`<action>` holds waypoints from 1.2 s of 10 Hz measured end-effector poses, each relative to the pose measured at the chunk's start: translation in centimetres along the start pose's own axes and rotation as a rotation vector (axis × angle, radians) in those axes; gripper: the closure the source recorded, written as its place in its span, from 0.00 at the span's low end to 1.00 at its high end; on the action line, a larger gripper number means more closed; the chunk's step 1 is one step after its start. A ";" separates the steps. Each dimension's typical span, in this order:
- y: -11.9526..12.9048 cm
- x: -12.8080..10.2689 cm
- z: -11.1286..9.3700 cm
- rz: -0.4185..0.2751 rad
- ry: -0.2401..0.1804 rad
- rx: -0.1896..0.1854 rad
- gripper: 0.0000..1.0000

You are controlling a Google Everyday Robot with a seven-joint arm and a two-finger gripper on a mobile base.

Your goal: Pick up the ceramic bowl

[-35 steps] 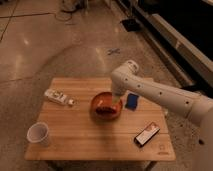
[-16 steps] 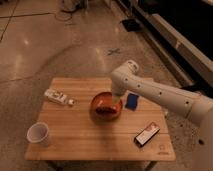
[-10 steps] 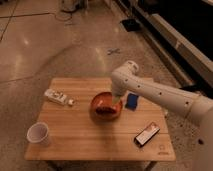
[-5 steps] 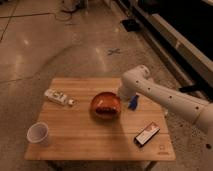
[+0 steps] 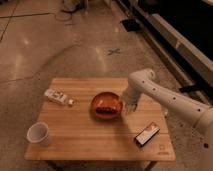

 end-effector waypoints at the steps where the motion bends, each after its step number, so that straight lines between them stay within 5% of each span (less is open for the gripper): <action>1: -0.4 -0.2 0.5 -0.015 -0.008 0.015 0.38; 4: 0.1 -0.2 2.3 -0.055 -0.010 0.019 0.38; 7: 1.6 0.9 3.8 -0.081 0.007 -0.016 0.40; 12: 1.0 1.2 3.8 -0.092 0.020 -0.015 0.88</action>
